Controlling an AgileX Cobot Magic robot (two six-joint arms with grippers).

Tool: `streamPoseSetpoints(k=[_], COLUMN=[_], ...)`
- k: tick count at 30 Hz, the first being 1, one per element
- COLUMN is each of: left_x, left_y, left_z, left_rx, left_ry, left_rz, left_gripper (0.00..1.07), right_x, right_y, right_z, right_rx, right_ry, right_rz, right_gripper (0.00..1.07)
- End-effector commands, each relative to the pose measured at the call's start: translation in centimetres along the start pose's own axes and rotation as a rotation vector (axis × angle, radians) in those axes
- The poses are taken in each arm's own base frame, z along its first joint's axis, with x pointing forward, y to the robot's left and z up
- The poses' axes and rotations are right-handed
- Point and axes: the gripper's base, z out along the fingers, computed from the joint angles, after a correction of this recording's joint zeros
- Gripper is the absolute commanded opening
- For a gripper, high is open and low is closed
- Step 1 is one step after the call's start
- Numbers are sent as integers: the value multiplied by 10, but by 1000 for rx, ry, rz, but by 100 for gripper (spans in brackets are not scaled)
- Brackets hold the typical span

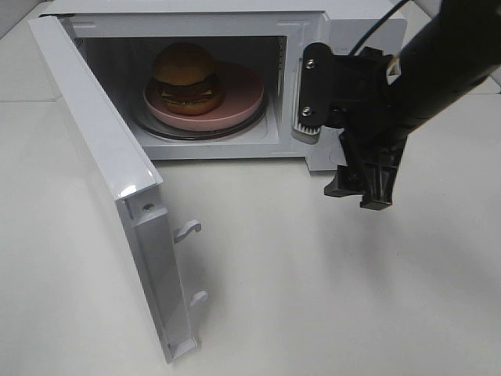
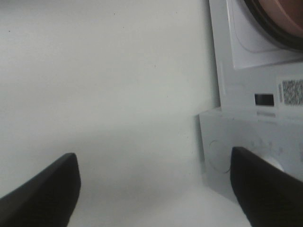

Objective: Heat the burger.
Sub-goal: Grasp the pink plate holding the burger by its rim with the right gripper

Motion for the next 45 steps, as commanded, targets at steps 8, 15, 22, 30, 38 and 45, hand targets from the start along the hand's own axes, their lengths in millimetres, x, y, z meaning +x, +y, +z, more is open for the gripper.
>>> streamPoseSetpoints(k=[8, 15, 22, 30, 38, 45], left_x=[1, 1, 1, 1, 1, 1], left_y=[0, 0, 0, 0, 0, 0], left_z=[-1, -1, -1, -1, -1, -1], left_rx=[-1, -1, -1, -1, -1, -1], left_ry=[-9, -9, -9, -9, -9, -9], left_rz=[0, 0, 0, 0, 0, 0], left_gripper=[100, 100, 100, 100, 100, 100], right_x=[-45, -58, -73, -91, -103, -109], right_y=[-28, -44, -54, -58, -68, -73], right_z=[32, 50, 74, 97, 120, 142], right_rx=[56, 124, 177, 186, 204, 199], right_ry=[-24, -62, -107, -131, -158, -158], right_rz=[-130, -128, -126, -151, -131, -124], right_gripper=[87, 87, 86, 86, 86, 86])
